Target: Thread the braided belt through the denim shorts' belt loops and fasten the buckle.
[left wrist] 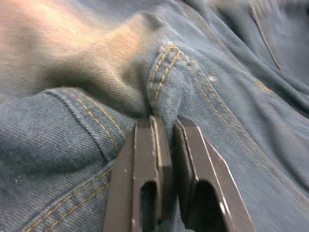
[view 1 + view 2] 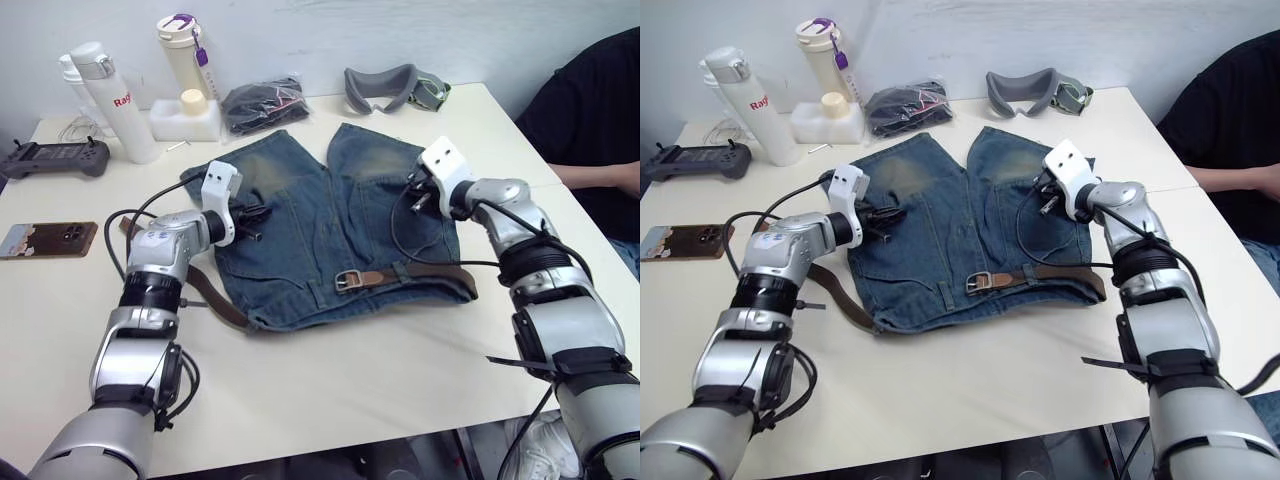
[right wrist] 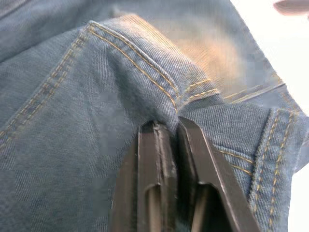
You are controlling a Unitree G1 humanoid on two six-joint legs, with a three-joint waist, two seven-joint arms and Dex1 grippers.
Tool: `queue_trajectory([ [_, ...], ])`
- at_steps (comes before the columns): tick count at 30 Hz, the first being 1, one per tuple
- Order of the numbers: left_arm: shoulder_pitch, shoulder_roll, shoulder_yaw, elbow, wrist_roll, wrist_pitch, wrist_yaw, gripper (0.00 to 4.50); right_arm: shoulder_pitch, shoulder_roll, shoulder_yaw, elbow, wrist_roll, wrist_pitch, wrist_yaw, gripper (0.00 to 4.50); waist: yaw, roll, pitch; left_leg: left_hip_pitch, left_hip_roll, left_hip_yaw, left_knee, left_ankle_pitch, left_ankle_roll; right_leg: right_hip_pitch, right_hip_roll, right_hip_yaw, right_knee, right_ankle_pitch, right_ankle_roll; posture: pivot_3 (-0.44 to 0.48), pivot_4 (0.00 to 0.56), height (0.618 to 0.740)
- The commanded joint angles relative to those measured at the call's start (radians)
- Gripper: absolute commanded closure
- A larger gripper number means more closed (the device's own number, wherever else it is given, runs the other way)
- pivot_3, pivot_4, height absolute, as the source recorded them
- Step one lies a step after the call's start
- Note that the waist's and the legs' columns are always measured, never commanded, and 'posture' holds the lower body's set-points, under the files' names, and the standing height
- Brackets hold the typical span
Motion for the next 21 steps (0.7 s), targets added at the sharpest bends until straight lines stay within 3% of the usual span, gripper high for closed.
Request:
queue_trajectory([
  [1,-0.052,-0.005,-0.006,0.094,0.038,-0.084,-0.025,4.04,-0.028,0.01,-0.029,0.098,-0.024,-0.076,-0.02,3.32,-0.002,0.0,0.0,-0.002,0.0,0.001,0.0,0.0,0.0,-0.004,-0.001,0.0,0.001,0.0,0.0,0.0,0.15,0.74],
  [8,-0.001,0.072,0.002,-0.03,0.007,0.028,-0.181,1.0,-0.054,-0.007,-0.1,0.09,0.011,-0.097,0.045,0.07,-0.023,0.0,0.0,-0.012,-0.001,0.001,0.002,-0.001,0.001,-0.014,-0.002,-0.001,0.004,0.0,0.0,0.0,0.15,0.74],
  [9,0.017,0.092,0.009,-0.078,-0.002,0.058,-0.199,0.49,-0.058,-0.013,-0.119,0.076,0.027,-0.086,0.064,0.0,-0.026,0.0,0.0,-0.012,-0.001,0.001,0.002,-0.001,0.001,-0.015,-0.002,-0.001,0.005,0.0,0.0,0.0,0.15,0.74],
  [11,0.075,0.138,0.015,-0.218,-0.039,0.134,-0.257,0.03,-0.056,-0.023,-0.166,0.027,0.081,-0.023,0.144,0.0,-0.034,0.0,0.0,-0.012,0.0,0.001,0.002,0.0,0.001,-0.018,-0.002,0.001,0.008,0.0,0.0,0.0,0.15,0.74],
  [14,0.153,0.18,0.033,-0.395,-0.104,0.23,-0.302,0.03,-0.02,-0.036,-0.181,-0.069,0.104,0.042,0.218,0.0,-0.044,0.0,0.0,-0.012,0.0,0.001,0.003,0.0,0.0,-0.02,-0.002,0.002,0.013,0.0,0.0,0.0,0.15,0.74],
  [18,0.293,0.252,0.079,-0.659,-0.199,0.341,-0.343,0.03,0.143,-0.069,-0.17,-0.413,0.157,0.184,0.329,0.0,-0.062,0.001,0.0,-0.012,-0.003,-0.009,0.003,0.001,0.004,-0.015,-0.004,-0.003,0.017,0.0,0.0,0.0,0.15,0.74],
  [21,0.357,0.286,0.122,-0.746,-0.235,0.39,-0.316,0.03,0.24,-0.093,-0.175,-0.618,0.193,0.317,0.346,0.0,-0.079,0.003,0.001,-0.012,-0.035,-0.064,-0.012,0.02,0.007,-0.001,-0.029,-0.046,0.017,-0.004,0.0,0.0,0.15,0.74],
])
